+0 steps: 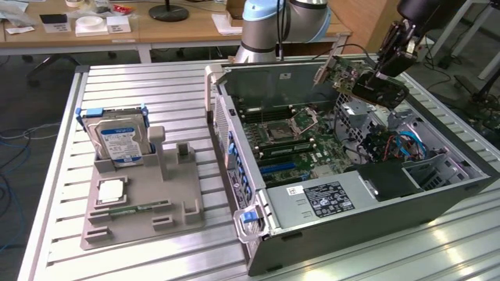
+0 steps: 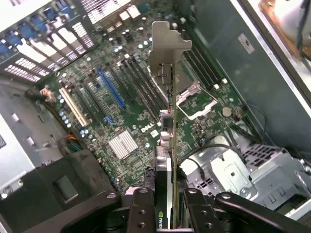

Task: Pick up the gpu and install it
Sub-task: 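Insert the gpu into the slot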

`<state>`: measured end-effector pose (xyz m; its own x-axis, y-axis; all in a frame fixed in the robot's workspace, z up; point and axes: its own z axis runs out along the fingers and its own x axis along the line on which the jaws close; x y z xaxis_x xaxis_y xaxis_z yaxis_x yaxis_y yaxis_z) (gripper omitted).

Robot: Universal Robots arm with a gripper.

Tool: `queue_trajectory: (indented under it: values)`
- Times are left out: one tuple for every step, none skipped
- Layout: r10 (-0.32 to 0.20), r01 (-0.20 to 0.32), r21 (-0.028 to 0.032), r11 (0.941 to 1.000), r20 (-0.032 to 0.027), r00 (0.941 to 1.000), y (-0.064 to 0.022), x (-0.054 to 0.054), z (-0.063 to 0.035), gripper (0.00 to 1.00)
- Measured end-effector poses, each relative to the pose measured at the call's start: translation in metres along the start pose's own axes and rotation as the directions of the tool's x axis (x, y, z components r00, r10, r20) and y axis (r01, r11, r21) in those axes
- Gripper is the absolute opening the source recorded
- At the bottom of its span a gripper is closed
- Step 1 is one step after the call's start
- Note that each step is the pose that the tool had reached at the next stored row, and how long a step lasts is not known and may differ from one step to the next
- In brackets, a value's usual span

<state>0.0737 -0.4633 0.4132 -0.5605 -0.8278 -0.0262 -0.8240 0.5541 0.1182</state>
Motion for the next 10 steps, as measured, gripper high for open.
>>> queue_trajectory:
  values:
    - [-0.015, 0.015, -0.0004, 0.9999, -0.0017, 0.9999, 0.0, 0.0, 0.0001, 0.27]
    - [-0.03, 0.03, -0.0008, 0.9996, -0.0035, 0.9996, 0.0, 0.0, 0.0002, 0.27]
    - [-0.044, 0.044, -0.0013, 0.999, -0.0053, 0.999, 0.0, 0.0, 0.0002, 0.27]
    - [-0.061, 0.061, -0.0018, 0.9981, -0.0071, 0.9981, 0.0, 0.0, 0.0004, 0.27]
    - [-0.076, 0.076, -0.0024, 0.9971, -0.009, 0.9971, 0.0, 0.0, 0.0004, 0.27]
    - [-0.091, 0.091, -0.0029, 0.9958, -0.0108, 0.9957, 0.0, 0.0, 0.0005, 0.27]
    - [-0.107, 0.107, -0.0035, 0.9943, -0.0126, 0.9942, -0.0001, 0.0, 0.0006, 0.27]
    - [-0.122, 0.122, -0.0041, 0.9925, -0.0144, 0.9924, -0.0001, 0.0, 0.0006, 0.27]
    - [-0.138, 0.138, -0.0047, 0.9905, -0.0162, 0.9903, -0.0001, 0.0, 0.0007, 0.27]
    - [-0.153, 0.153, -0.0054, 0.9882, -0.0179, 0.988, -0.0001, 0.0, 0.0008, 0.27]
